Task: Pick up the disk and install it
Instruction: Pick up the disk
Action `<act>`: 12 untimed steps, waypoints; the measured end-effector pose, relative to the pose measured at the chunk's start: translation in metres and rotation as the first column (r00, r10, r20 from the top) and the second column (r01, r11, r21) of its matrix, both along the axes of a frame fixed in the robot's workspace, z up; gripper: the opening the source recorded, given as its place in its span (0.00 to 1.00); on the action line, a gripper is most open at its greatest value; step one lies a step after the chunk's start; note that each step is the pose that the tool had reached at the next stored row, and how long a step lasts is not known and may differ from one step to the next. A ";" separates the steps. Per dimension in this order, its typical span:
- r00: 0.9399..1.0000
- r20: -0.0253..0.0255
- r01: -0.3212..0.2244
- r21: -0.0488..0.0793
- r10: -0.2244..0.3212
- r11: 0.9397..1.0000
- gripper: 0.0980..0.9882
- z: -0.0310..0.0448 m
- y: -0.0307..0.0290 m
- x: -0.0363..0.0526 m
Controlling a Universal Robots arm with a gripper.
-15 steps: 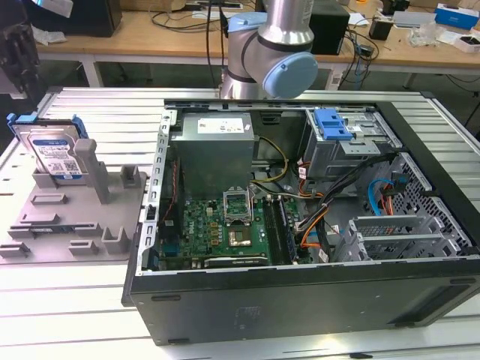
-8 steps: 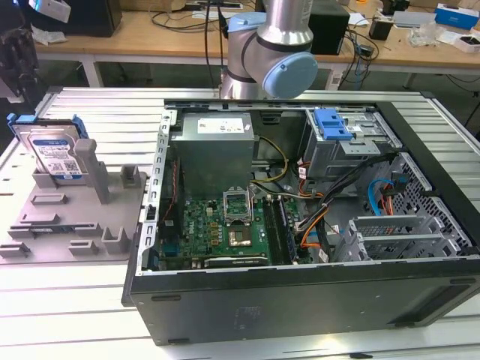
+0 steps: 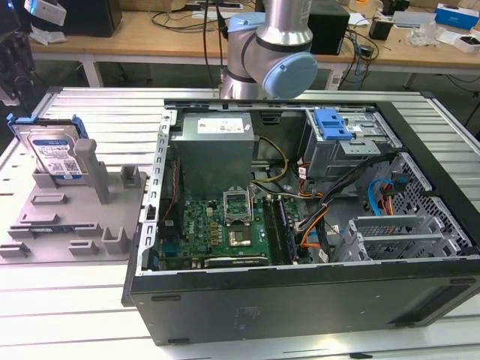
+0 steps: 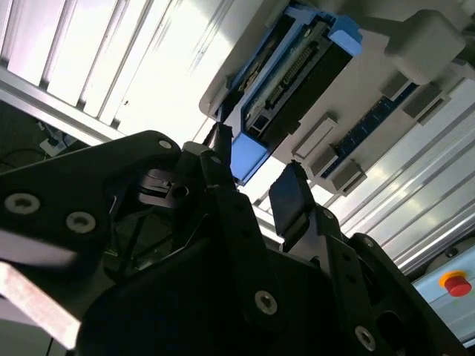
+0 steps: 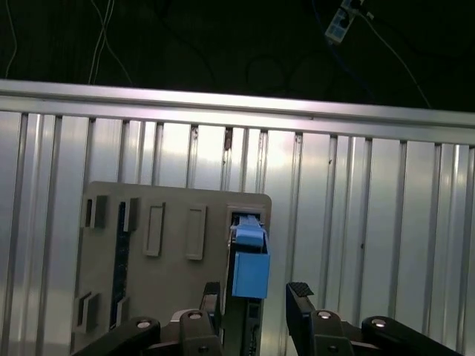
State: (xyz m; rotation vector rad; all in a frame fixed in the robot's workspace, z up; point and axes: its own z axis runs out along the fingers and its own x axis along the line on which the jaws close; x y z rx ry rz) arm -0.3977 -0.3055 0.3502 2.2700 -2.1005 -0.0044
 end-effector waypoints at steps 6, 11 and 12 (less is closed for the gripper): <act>1.000 0.000 0.000 0.000 0.000 1.000 0.43 -0.0005 -0.0019 0.0000; 1.000 0.000 0.001 0.000 -0.001 1.000 0.43 -0.0046 -0.0044 -0.0001; 1.000 0.000 0.001 0.000 -0.001 1.000 0.43 -0.0054 -0.0045 -0.0001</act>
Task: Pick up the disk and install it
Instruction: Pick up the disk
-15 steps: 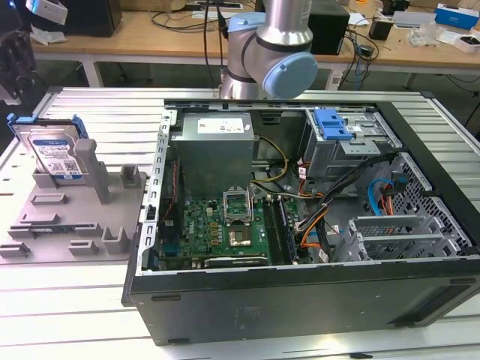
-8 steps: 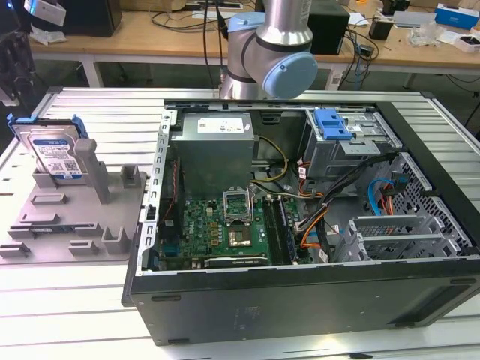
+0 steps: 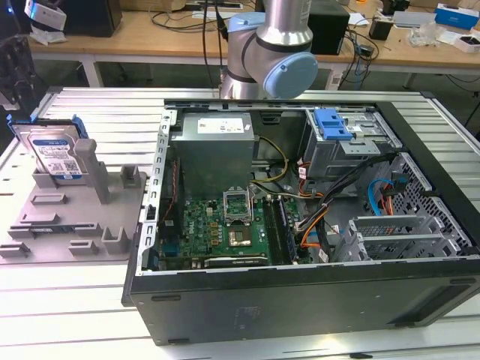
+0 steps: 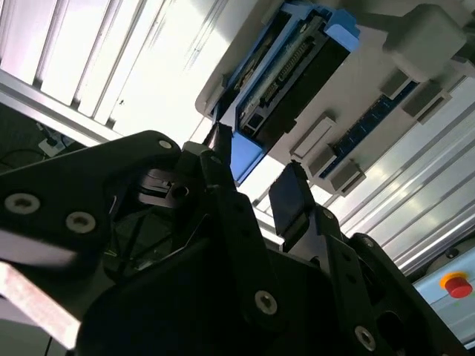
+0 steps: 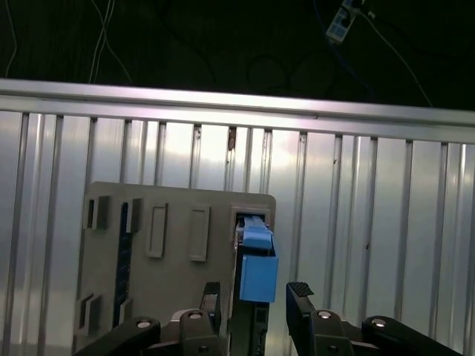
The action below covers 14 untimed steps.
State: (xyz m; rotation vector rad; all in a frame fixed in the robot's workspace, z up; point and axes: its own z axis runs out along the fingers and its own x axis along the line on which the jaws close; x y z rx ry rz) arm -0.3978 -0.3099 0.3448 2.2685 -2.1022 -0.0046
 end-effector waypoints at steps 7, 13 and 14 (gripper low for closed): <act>1.000 0.000 0.001 0.000 -0.001 1.000 0.43 -0.0054 -0.0001 0.0001; 1.000 0.000 0.001 0.000 -0.001 1.000 0.43 -0.0089 -0.0002 -0.0004; 1.000 0.000 0.001 0.000 -0.001 1.000 0.43 -0.0094 -0.0001 -0.0008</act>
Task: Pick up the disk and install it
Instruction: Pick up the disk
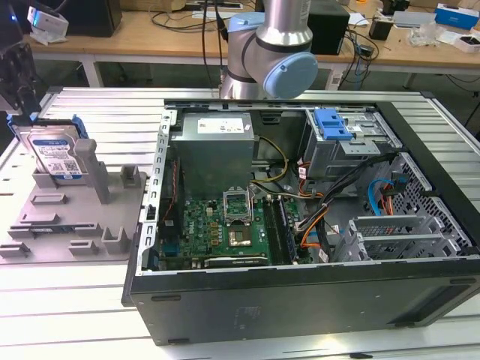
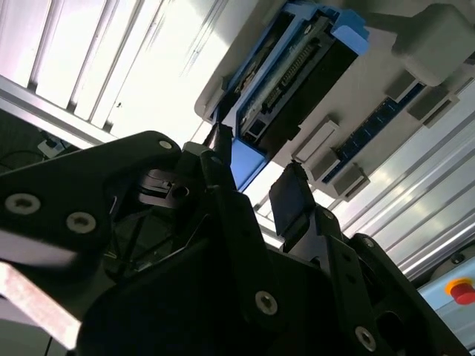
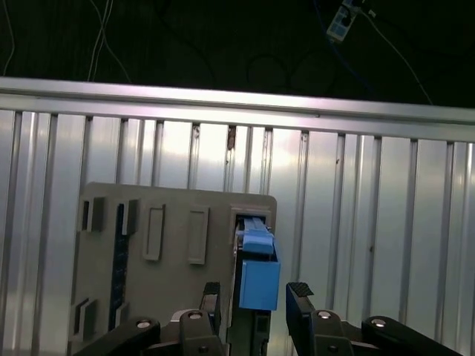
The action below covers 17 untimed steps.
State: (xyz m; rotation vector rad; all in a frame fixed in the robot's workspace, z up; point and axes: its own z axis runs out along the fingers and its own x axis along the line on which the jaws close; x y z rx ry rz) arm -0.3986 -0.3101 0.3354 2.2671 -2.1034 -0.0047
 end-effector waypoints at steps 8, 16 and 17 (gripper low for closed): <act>1.000 0.000 0.005 0.000 -0.005 1.000 0.43 -0.0049 0.0001 -0.0018; 1.000 0.000 0.014 0.000 -0.014 1.000 0.43 -0.0095 0.0000 -0.0022; 1.000 0.000 0.015 0.000 -0.015 1.000 0.43 -0.0100 0.0000 -0.0023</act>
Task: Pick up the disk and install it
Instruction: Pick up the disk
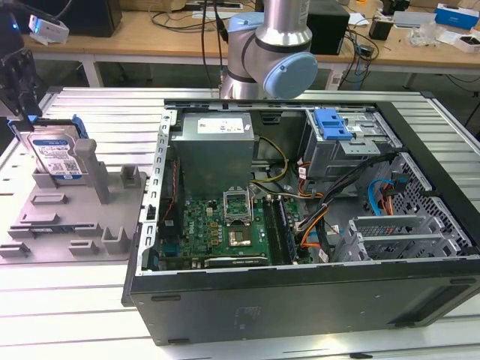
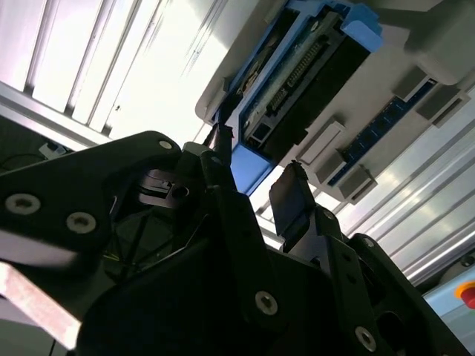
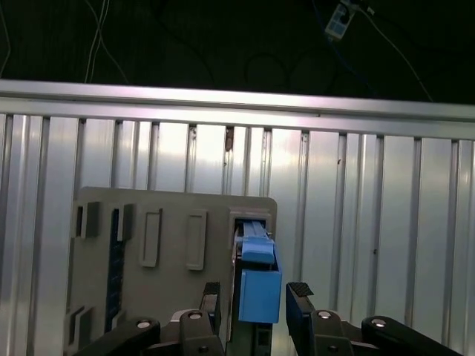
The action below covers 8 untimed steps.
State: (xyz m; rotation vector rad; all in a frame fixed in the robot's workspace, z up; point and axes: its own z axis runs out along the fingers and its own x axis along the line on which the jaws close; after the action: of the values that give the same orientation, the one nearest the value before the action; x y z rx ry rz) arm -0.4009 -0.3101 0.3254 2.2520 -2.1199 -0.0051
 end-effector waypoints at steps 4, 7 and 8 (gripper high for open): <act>1.000 0.000 0.003 0.000 -0.003 1.000 0.43 -0.0022 0.0000 -0.0002; 1.000 0.000 0.006 0.000 -0.006 1.000 0.43 -0.0043 0.0000 -0.0005; 1.000 0.000 0.007 0.000 -0.007 1.000 0.43 -0.0053 0.0000 -0.0007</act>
State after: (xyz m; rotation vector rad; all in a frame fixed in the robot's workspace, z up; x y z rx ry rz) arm -0.4016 -0.3101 0.3201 2.2441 -2.1283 -0.0054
